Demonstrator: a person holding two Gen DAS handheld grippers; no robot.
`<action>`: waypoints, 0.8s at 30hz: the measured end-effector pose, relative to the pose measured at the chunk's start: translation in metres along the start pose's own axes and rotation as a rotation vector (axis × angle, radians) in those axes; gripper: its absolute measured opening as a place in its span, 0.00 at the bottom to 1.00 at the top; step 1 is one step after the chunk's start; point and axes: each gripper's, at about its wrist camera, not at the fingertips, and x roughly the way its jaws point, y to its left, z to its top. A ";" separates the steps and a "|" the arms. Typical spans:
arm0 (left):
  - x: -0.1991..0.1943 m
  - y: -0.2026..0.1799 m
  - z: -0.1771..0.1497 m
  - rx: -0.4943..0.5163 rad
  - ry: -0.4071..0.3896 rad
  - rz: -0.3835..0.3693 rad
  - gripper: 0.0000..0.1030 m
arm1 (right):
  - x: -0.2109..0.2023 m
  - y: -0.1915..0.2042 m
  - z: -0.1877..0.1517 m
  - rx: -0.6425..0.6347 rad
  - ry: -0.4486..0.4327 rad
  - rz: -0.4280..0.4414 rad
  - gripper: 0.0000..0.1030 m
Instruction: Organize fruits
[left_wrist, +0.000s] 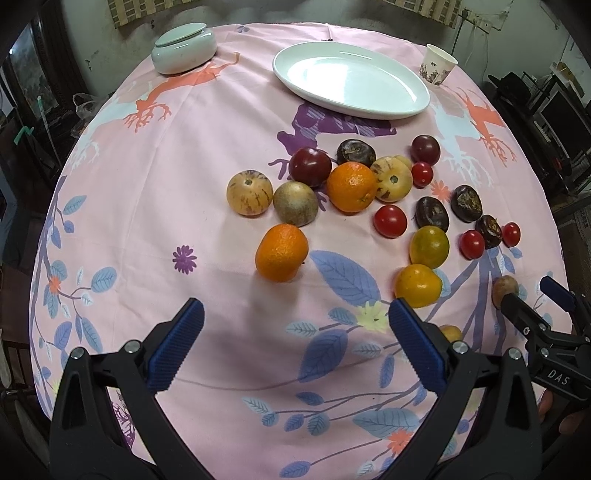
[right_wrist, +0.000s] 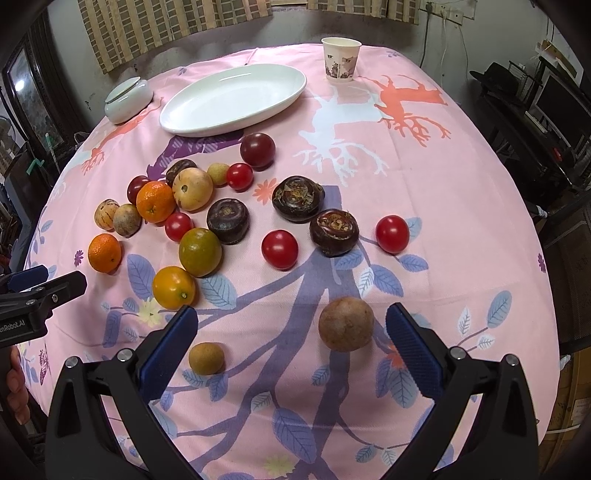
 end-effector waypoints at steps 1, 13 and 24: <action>0.001 0.000 0.000 -0.001 0.003 0.000 0.98 | 0.000 0.000 0.000 0.001 0.000 0.000 0.99; 0.007 -0.001 0.001 -0.001 0.030 -0.005 0.98 | 0.005 -0.005 0.000 0.011 0.007 0.005 0.99; 0.043 0.030 0.006 -0.019 0.080 -0.028 0.97 | 0.013 -0.033 -0.008 0.013 -0.005 -0.050 0.99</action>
